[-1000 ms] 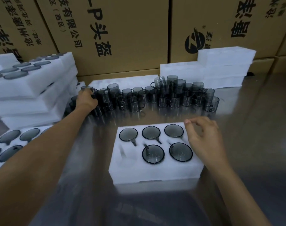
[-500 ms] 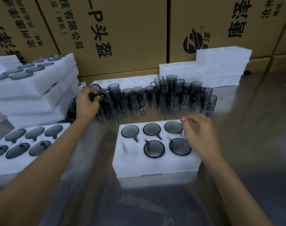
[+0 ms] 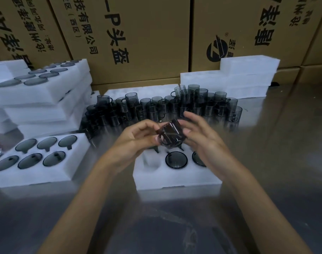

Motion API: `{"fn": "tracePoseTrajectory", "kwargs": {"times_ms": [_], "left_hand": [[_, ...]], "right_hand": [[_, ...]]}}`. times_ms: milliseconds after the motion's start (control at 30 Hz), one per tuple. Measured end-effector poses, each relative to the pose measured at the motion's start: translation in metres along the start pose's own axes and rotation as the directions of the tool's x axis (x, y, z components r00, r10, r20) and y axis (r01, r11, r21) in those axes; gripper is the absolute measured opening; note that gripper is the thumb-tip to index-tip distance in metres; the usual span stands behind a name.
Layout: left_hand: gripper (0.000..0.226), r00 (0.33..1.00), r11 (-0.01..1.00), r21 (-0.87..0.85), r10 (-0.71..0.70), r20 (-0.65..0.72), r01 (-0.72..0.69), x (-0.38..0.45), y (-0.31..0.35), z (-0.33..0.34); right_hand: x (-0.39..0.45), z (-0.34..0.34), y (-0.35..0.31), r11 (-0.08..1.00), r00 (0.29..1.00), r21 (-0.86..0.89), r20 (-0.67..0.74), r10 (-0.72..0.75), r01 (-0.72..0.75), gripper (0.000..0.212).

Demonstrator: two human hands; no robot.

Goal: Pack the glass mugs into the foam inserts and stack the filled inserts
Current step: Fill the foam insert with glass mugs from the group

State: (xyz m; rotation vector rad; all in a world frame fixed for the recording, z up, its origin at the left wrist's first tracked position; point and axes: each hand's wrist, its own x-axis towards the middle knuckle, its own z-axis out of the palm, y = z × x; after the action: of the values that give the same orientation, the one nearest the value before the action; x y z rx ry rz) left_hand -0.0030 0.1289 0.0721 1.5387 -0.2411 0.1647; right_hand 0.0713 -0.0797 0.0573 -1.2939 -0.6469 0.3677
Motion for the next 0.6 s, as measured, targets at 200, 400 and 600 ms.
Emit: {"fn": "tracePoseTrajectory", "kwargs": {"times_ms": [200,400,600], "left_hand": [[0.028,0.996,0.995,-0.099,-0.028,-0.080,0.020,-0.007,-0.003,-0.002],[0.018,0.955,0.992,-0.122,-0.069,-0.287,0.035,-0.010,-0.004,-0.005],[0.030,0.965,0.996,-0.047,-0.090,-0.245,0.081,-0.011,-0.003,-0.003]], "right_hand": [[-0.002,0.013,0.009,0.999,0.997,0.023,0.072,0.030,-0.032,0.040],[-0.007,0.021,0.009,0.981,0.999,-0.190,-0.027,-0.033,0.027,0.057],[-0.013,0.045,0.016,0.822,0.951,-0.544,-0.131,-0.281,0.168,0.061]]}}
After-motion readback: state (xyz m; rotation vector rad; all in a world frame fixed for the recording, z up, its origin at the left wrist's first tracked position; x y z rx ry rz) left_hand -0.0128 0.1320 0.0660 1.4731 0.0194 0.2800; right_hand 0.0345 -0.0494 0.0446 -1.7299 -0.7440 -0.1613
